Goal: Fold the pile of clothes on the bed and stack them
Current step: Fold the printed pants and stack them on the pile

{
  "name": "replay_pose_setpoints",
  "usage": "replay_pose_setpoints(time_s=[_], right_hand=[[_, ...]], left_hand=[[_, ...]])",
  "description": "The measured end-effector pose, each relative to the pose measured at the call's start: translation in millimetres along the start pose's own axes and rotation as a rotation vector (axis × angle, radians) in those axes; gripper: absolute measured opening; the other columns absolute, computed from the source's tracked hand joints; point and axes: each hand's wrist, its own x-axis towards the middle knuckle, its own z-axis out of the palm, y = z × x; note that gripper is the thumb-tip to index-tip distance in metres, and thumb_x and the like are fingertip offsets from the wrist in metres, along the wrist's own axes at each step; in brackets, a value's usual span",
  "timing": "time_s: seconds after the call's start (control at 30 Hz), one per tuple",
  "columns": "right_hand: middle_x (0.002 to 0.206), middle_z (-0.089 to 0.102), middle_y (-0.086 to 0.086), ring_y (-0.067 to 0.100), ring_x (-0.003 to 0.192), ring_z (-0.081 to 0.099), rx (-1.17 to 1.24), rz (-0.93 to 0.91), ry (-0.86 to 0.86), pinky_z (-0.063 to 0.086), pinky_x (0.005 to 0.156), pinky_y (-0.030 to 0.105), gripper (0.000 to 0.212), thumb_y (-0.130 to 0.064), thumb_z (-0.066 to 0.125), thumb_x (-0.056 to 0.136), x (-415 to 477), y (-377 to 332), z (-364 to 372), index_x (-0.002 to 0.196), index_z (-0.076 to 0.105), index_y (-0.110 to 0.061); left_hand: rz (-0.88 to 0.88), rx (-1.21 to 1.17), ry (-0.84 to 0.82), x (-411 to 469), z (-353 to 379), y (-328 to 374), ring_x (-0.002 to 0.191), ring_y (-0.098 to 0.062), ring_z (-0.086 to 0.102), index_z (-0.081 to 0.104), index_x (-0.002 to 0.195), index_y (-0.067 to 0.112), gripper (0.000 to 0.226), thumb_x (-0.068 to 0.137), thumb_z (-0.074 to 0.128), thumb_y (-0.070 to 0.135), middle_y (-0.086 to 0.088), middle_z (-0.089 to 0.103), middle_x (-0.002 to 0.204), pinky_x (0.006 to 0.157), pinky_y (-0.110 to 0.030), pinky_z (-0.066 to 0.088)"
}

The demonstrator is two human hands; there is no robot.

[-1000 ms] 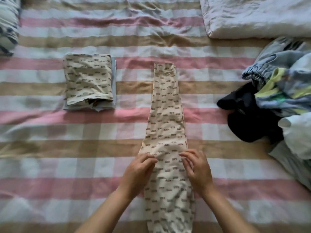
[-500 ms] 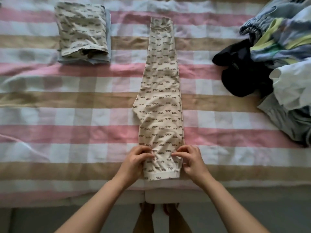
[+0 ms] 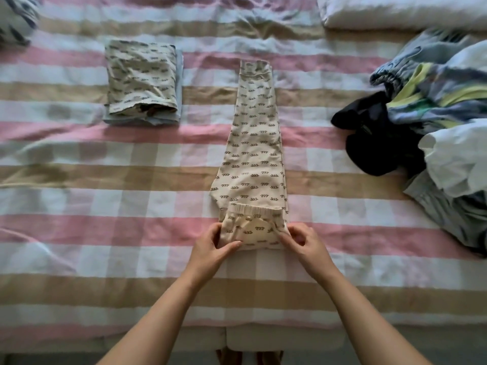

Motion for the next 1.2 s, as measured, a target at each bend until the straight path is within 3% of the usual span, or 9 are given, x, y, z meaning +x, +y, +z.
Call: replay_pose_setpoints(time_s=[0.1,0.17,0.3,0.57,0.67,0.73,0.87,0.97,1.2], right_hand=[[0.092,0.057,0.001,0.019,0.093,0.043,-0.194,-0.025,0.075,0.033,0.080,0.028,0.019,-0.025,0.071,0.080,7.7,1.7,7.8,0.087,0.066,-0.008],[0.089,0.062,0.001,0.018,0.092,0.051,-0.022,-0.072,0.168,0.039,0.082,0.031,0.015,-0.021,0.068,0.082,14.9,-2.4,10.0,0.083,0.066,-0.006],[0.065,0.050,0.001,0.008,0.063,0.044,0.266,-0.110,0.298,0.038,0.057,0.026,0.026,-0.032,0.055,0.088,50.9,-30.1,9.4,0.077,0.055,-0.008],[0.076,0.058,-0.010,0.003,0.065,0.051,0.167,-0.093,0.410,0.038,0.057,0.019,0.015,-0.024,0.051,0.094,175.1,-53.8,2.6,0.095,0.060,-0.013],[0.095,0.061,-0.003,0.011,0.082,0.055,0.075,0.015,0.403,0.044,0.066,0.023,0.018,-0.018,0.052,0.093,191.6,-49.2,1.1,0.109,0.059,-0.012],[0.095,0.061,-0.003,0.012,0.085,0.056,0.032,0.074,0.419,0.044,0.071,0.024,0.020,-0.021,0.056,0.091,184.0,-45.3,-1.2,0.109,0.059,-0.013],[0.091,0.067,0.000,0.016,0.084,0.062,0.017,0.219,0.422,0.050,0.075,0.031,0.021,-0.029,0.065,0.084,136.9,-26.5,3.7,0.100,0.060,-0.017],[0.087,0.070,0.003,0.018,0.083,0.066,0.007,0.297,0.423,0.050,0.072,0.033,0.012,-0.027,0.065,0.084,103.8,-16.4,12.9,0.092,0.062,-0.020],[0.077,0.070,0.001,0.018,0.075,0.066,0.024,0.418,0.390,0.050,0.064,0.032,0.002,-0.018,0.065,0.084,21.2,6.1,24.3,0.083,0.064,-0.016]], left_hand=[[0.153,0.265,0.138,2.8,2.3,-4.4,0.072,-0.009,0.052,0.057,0.089,0.007,0.011,0.082,0.066,0.006,0.005,0.058,0.077,0.066,-0.025,0.041],[0.322,0.279,0.215,8.4,6.1,2.7,0.063,-0.003,0.045,0.051,0.091,0.011,0.011,0.086,0.059,0.006,0.014,0.052,0.071,0.059,-0.016,0.036],[0.429,0.217,0.342,49.1,10.0,35.2,0.052,-0.005,0.041,0.041,0.091,0.014,0.006,0.088,0.046,0.012,0.012,0.044,0.061,0.048,-0.015,0.030],[0.236,0.122,0.380,177.3,-5.7,61.8,0.052,-0.004,0.044,0.054,0.103,0.011,0.015,0.097,0.043,0.020,0.003,0.056,0.070,0.050,-0.026,0.034],[0.085,0.110,0.296,192.7,-11.1,61.1,0.064,-0.002,0.049,0.053,0.110,0.011,0.020,0.096,0.046,0.023,-0.001,0.061,0.088,0.053,-0.016,0.039],[0.034,0.109,0.268,183.0,-15.3,58.2,0.073,-0.003,0.054,0.049,0.115,0.011,0.029,0.093,0.052,0.029,0.006,0.058,0.090,0.055,-0.008,0.039],[-0.048,0.009,0.261,131.6,-15.4,40.6,0.082,-0.005,0.065,0.048,0.105,0.019,0.029,0.084,0.065,0.029,0.003,0.067,0.090,0.072,-0.023,0.051],[-0.037,0.066,0.316,101.6,-5.8,29.0,0.072,0.010,0.062,0.050,0.099,0.020,0.029,0.079,0.070,0.014,0.015,0.065,0.081,0.065,-0.011,0.048],[-0.182,0.082,0.221,21.4,8.4,3.3,0.072,-0.006,0.065,0.055,0.088,0.023,0.019,0.084,0.064,0.007,0.006,0.069,0.080,0.062,-0.018,0.048]])
